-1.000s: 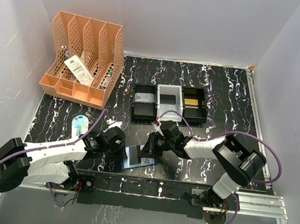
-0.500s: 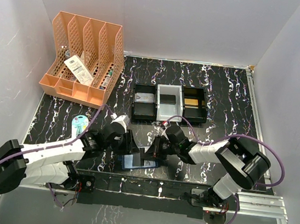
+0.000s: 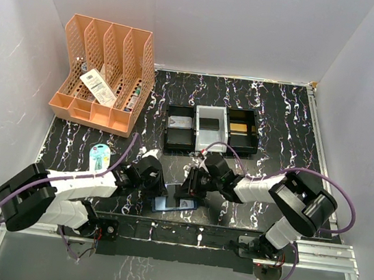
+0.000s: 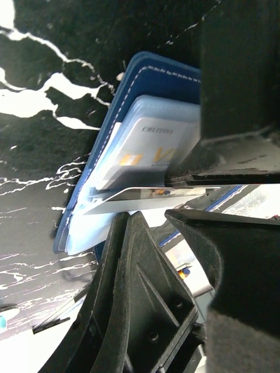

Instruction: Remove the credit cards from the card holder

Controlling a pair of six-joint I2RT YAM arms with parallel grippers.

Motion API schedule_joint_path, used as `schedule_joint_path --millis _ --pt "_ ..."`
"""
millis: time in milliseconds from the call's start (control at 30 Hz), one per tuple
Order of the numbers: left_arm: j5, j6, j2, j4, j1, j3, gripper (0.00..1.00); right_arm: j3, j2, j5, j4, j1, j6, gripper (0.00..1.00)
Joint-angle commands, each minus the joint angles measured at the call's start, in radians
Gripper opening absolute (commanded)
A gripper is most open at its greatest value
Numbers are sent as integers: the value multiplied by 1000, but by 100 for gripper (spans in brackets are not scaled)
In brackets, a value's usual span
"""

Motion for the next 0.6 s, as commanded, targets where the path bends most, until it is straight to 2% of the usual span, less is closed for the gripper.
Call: schedule_joint_path --millis 0,67,167,333,433,567 --pt "-32 26 1 -95 -7 -29 15 70 -11 26 -39 -3 -54 21" --pt "-40 27 -9 -109 -6 -29 14 78 -8 28 -41 -2 -57 16" --pt "-55 27 -26 -131 -6 -27 13 81 -11 62 -71 -4 -59 2" --pt "-81 33 -40 -172 -6 -18 13 72 -53 112 -127 -10 -85 1" --pt "-90 33 -47 -198 -6 1 12 70 -60 83 -141 -25 -101 1" --pt "-99 41 -98 -219 -6 43 12 44 -77 0 -69 -48 -73 3"
